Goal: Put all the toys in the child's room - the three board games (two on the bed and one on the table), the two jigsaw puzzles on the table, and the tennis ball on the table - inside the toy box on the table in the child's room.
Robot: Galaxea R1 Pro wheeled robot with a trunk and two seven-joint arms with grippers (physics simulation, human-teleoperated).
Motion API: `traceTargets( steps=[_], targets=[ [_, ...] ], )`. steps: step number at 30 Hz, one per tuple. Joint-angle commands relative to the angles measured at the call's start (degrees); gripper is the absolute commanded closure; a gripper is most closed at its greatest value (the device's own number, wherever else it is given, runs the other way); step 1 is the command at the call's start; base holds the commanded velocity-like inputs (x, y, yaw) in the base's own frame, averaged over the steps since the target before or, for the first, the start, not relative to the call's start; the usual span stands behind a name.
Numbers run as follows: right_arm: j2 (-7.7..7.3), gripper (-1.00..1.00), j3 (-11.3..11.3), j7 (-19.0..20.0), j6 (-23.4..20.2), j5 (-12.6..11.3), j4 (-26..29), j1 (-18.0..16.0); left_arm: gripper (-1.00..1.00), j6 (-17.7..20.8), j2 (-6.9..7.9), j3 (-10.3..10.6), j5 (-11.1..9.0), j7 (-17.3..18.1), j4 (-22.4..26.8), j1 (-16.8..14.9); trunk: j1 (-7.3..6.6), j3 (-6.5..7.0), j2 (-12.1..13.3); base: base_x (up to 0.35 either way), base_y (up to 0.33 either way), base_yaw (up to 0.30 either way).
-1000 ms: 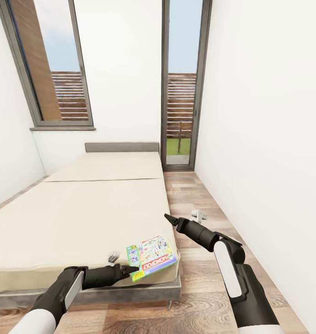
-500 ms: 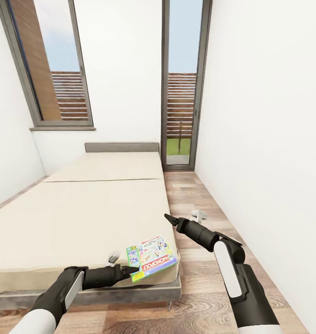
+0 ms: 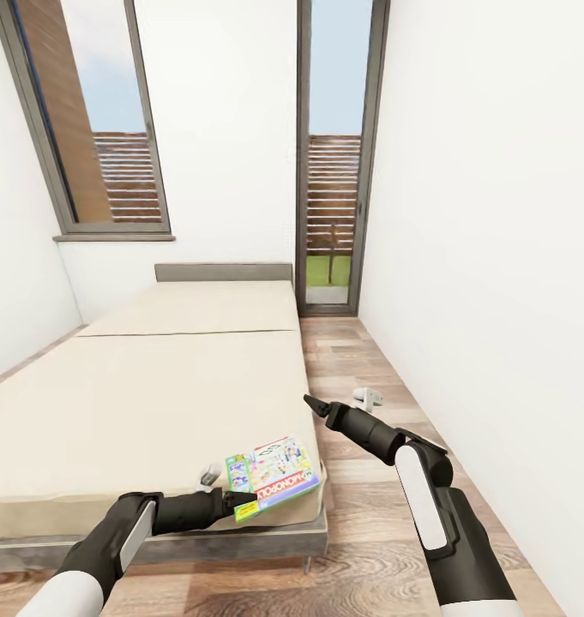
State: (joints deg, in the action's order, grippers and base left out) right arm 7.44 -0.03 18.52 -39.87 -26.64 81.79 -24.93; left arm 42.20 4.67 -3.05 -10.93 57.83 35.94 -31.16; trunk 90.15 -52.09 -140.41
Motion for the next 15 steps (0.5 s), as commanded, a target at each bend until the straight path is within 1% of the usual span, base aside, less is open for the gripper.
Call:
traceTargets(
  steps=[1,5,11,15],
  targets=[
    [0.03,-1.00,-0.09,0.10,-0.30,-0.08,0.03,-0.03,-1.00,-0.19,-0.01,-0.09,-0.41,0.02,0.00,-0.04,-0.01,-0.06,-0.02,0.000,-0.021,0.000],
    [0.03,-1.00,-0.09,0.11,-0.30,-0.08,0.03,-0.03,-1.00,-0.19,-0.01,-0.09,-0.41,0.02,0.00,-0.04,-0.01,-0.06,-0.02,0.000,-0.018,0.000],
    [0.03,-1.00,-0.08,0.11,-0.30,-0.08,0.03,-0.03,-1.00,-0.19,-0.01,-0.10,-0.41,0.06,0.00,-0.04,-0.01,-0.06,-0.02,0.000,-0.095,0.000],
    [0.03,-1.00,-0.07,0.09,-0.30,-0.08,0.03,-0.03,-1.00,-0.19,-0.01,-0.10,-0.41,0.08,0.00,-0.04,-0.01,-0.06,-0.02,0.000,-0.044,0.000]
  ],
)
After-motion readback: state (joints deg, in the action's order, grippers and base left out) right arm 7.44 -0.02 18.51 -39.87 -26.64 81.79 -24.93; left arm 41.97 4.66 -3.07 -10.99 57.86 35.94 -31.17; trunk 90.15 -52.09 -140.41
